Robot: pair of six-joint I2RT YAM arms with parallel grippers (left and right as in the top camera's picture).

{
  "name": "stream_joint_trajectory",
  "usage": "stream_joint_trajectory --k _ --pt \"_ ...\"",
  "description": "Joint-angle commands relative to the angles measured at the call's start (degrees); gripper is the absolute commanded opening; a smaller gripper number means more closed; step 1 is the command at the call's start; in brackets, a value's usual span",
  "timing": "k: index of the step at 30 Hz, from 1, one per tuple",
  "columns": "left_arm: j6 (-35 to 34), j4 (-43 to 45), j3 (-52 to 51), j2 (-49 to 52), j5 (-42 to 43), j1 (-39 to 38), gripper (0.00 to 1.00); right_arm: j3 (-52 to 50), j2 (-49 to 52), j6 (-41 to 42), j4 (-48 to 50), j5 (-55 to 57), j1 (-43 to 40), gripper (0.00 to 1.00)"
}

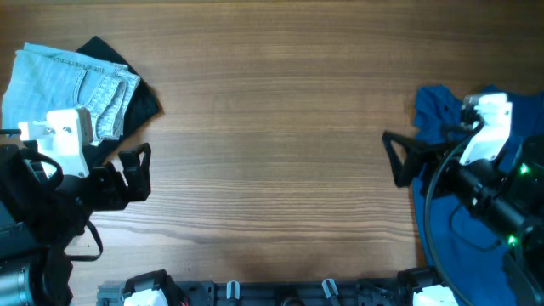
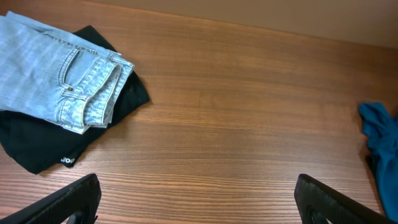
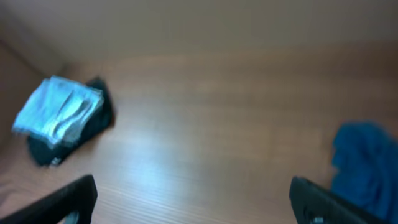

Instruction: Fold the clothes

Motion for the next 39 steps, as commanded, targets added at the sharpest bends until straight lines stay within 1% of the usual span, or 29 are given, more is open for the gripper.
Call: stream_joint_trajectory --k 1,2,3,8,9,13,17,19,20,26,32,39 --pt "1.1 0.2 -0.3 0.0 -0.5 -0.2 1.00 -5.7 -3.3 -12.4 10.9 1.7 0.0 1.00" --pt "1.1 0.2 -0.3 0.0 -0.5 -0.2 1.00 -10.0 -5.9 -16.3 16.4 0.5 0.0 1.00" --pt "1.1 0.2 -0.3 0.0 -0.5 -0.2 1.00 -14.3 -8.3 -17.8 20.8 0.1 0.0 1.00" --pt "1.1 0.2 -0.3 0.0 -0.5 -0.2 1.00 -37.4 -22.2 -17.8 40.3 0.4 -0.2 1.00" --pt "1.1 0.2 -0.3 0.0 -0.5 -0.2 1.00 -40.5 -24.1 -17.8 42.3 0.4 -0.4 1.00" --pt "1.1 0.2 -0.3 0.0 -0.5 -0.2 1.00 -57.8 -35.7 -17.8 50.2 0.6 -3.1 1.00" --pt "1.1 0.2 -0.3 0.0 -0.5 -0.2 1.00 -69.2 -45.8 -17.6 53.8 0.6 -5.5 1.00" --pt "1.1 0.2 -0.3 0.0 -0.5 -0.2 1.00 -72.9 -49.9 -17.5 54.5 0.6 -6.2 1.00" --pt "1.1 0.2 -0.3 0.0 -0.5 -0.2 1.00 -74.6 -49.3 -17.5 56.8 0.6 -6.2 1.00" --pt "1.1 0.2 -0.3 0.0 -0.5 -0.2 1.00 -81.5 -49.7 -17.4 63.6 0.1 -6.2 1.00" --pt "1.1 0.2 -0.3 0.0 -0.5 -0.2 1.00 -82.3 -49.7 -17.6 60.6 0.4 -6.2 1.00" --pt "1.1 0.2 -0.3 0.0 -0.5 -0.2 1.00 -82.3 -49.2 -17.6 60.6 0.4 -6.2 1.00"
